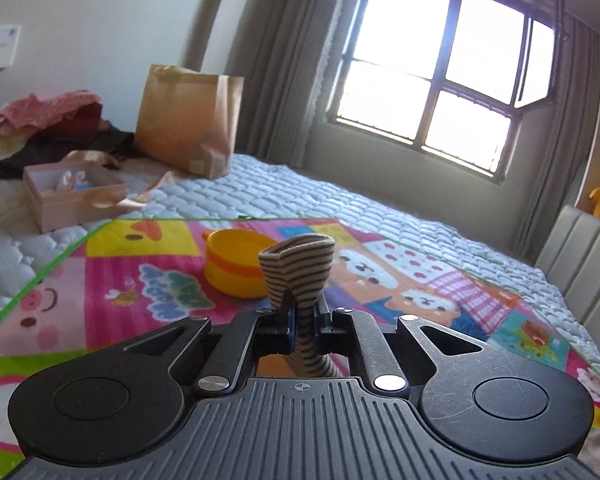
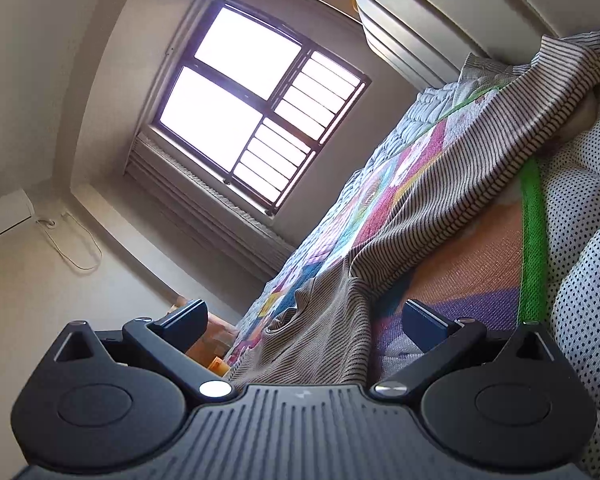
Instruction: Fold clothes
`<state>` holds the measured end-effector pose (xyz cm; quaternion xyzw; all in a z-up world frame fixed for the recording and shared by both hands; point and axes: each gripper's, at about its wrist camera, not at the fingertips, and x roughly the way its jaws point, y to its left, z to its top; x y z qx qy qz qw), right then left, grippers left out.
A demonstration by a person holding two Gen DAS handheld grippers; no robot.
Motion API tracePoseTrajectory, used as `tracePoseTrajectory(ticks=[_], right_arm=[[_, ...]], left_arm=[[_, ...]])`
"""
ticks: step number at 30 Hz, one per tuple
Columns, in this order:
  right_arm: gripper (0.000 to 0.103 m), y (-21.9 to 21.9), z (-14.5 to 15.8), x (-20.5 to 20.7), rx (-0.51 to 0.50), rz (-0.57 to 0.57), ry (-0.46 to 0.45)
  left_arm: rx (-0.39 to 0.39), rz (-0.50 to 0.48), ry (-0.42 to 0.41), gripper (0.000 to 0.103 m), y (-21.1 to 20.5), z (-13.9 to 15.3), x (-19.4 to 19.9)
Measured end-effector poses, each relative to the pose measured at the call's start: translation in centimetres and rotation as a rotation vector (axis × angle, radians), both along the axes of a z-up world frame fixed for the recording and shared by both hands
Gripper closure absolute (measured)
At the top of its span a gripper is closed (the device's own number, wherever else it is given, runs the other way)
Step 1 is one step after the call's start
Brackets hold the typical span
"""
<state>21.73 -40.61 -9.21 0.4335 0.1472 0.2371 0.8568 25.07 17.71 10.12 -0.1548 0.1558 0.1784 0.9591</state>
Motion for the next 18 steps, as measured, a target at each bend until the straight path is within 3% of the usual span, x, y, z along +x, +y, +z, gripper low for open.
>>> tracePoseTrajectory(ticks=[4,8,14,18], right_arm=[[0.0,-0.5,-0.3,-0.1,0.03,0.0,-0.011],[0.0,-0.9,-0.6,-0.2,0.067,0.003,-0.023],[0.0,-1.4,-0.8,-0.2,0.106,0.01,-0.033],[0.0,-1.5,-1.0,-0.3,0.117,0.011,-0.039]], left_arm=[[0.023,-0.123,-0.032,0.094,-5.7,2.7,2.5],[0.044,-0.254,-0.032,0.094,-12.4,3.7,5.4],[0.072,-0.427,0.003,0.094,-22.6,1.1,8.7],[0.077,-0.507,0.058,0.094,-27.0,-2.1,9.8]])
